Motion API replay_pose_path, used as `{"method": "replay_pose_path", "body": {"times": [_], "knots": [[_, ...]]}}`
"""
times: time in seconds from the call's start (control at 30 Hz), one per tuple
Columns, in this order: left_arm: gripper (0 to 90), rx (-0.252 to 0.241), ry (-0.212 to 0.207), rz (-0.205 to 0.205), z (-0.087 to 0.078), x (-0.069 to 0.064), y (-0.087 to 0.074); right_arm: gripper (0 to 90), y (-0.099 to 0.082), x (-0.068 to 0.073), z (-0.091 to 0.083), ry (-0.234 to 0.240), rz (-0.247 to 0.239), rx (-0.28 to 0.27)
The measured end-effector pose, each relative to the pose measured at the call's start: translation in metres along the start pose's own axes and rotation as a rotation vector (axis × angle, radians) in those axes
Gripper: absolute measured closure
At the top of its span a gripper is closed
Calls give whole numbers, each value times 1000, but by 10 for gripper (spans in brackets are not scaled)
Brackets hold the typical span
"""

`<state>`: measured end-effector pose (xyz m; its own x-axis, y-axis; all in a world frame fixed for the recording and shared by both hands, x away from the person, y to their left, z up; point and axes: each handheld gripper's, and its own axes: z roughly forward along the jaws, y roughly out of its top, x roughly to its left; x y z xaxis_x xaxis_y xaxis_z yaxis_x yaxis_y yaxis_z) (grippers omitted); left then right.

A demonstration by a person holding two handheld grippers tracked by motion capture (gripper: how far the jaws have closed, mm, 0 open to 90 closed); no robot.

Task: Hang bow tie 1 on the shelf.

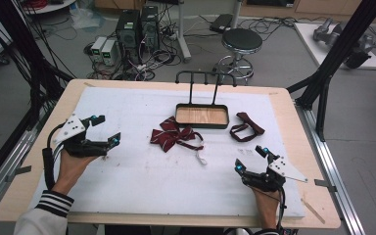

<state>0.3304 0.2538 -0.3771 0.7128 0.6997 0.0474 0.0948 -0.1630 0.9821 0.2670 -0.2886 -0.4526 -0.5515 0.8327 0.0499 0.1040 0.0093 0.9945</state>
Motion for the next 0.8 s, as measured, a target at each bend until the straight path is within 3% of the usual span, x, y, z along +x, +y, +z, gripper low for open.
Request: {"method": "replay_pose_path", "body": {"times": [0.3, 0.8], "knots": [[132, 68, -60, 28, 27, -7, 23, 79, 0, 0, 0, 1, 6, 2], [134, 184, -112, 73, 63, -18, 50, 79, 0, 1, 0, 5, 7, 5]]}}
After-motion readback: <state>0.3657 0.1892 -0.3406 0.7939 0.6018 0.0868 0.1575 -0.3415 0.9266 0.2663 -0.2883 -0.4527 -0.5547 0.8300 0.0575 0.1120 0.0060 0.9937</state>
